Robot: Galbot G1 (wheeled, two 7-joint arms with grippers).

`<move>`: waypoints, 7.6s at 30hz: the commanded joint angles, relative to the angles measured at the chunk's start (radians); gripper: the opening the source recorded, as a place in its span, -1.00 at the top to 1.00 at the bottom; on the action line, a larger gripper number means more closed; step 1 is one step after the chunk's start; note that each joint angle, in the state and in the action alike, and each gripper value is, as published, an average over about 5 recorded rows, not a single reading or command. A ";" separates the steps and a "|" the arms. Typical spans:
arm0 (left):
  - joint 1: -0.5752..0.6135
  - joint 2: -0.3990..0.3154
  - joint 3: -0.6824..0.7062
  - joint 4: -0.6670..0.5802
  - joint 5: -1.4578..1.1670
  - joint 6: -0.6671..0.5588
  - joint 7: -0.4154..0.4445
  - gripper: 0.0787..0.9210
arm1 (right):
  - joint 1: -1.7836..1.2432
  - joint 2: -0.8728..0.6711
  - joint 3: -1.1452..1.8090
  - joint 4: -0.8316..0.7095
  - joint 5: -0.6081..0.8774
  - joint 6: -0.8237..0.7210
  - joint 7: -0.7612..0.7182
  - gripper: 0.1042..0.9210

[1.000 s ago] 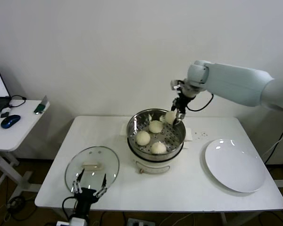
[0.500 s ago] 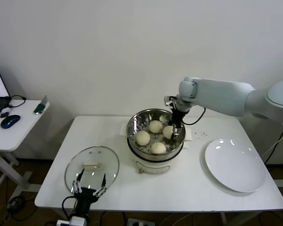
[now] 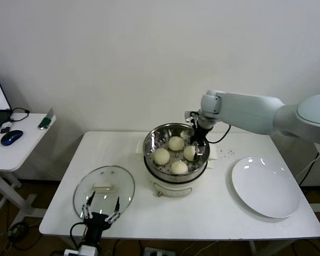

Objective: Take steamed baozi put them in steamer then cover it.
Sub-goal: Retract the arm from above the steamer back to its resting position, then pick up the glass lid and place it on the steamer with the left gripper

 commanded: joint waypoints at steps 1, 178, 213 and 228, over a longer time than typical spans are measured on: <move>0.001 0.002 0.000 -0.003 0.002 0.000 0.000 -0.77 | 0.028 -0.046 0.018 0.023 0.018 0.001 -0.028 -0.76; -0.850 0.362 0.621 -0.100 1.105 0.812 0.376 0.84 | -1.919 -0.173 2.391 0.490 -0.459 0.421 0.714 -0.76; -0.981 -0.128 0.779 0.425 1.292 0.812 0.371 0.84 | -1.934 -0.171 2.454 0.433 -0.483 0.459 0.708 -0.76; -0.984 -0.142 0.768 0.488 1.281 0.812 0.347 0.84 | -1.933 -0.164 2.457 0.424 -0.494 0.466 0.705 -0.76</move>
